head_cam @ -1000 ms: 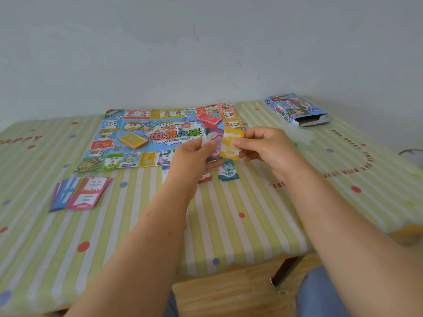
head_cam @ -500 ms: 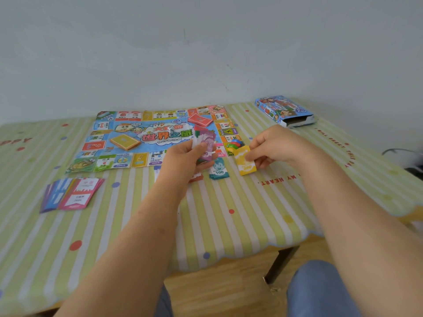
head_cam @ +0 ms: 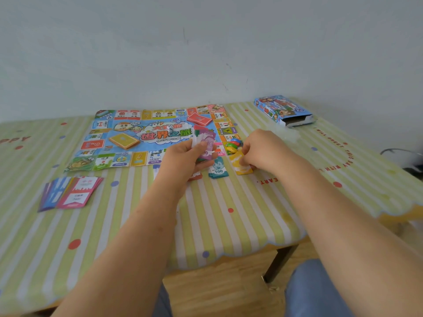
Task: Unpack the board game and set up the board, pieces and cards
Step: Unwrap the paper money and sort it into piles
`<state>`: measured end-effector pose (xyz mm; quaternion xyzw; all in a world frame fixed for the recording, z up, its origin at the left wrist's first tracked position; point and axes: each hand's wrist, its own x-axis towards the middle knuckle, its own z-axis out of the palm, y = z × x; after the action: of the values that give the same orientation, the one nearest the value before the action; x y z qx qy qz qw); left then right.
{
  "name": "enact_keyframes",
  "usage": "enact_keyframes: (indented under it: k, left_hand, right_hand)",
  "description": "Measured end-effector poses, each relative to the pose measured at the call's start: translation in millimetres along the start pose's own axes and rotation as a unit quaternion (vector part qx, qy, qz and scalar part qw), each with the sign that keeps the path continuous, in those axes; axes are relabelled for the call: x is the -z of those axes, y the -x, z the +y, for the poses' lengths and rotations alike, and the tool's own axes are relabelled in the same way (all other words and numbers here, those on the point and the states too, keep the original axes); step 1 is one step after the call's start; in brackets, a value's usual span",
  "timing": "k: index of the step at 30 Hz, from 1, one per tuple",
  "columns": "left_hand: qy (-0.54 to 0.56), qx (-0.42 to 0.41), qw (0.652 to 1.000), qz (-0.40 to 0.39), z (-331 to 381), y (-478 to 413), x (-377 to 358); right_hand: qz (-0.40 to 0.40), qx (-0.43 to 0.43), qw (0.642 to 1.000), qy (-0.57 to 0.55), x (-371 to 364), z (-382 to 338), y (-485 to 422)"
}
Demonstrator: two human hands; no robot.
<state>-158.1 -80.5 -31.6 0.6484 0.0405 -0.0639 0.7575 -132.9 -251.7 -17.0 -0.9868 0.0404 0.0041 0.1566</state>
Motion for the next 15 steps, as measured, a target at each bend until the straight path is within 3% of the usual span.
enact_keyframes:
  k: [4,10,15]
  left_hand:
    - [-0.005,-0.002,1.000,-0.003,-1.1,-1.3,1.2]
    - [-0.006,-0.004,1.000,-0.009,-2.4,-2.9,3.0]
    - [0.043,-0.006,0.999,-0.008,-3.4,-7.5,4.4]
  right_hand:
    - [0.017,0.017,0.998,0.053,-4.3,-2.3,0.6]
    - [0.042,0.046,0.997,0.035,-3.5,-0.1,5.1]
    - [0.173,0.077,0.972,-0.137,-6.1,-7.6,7.6]
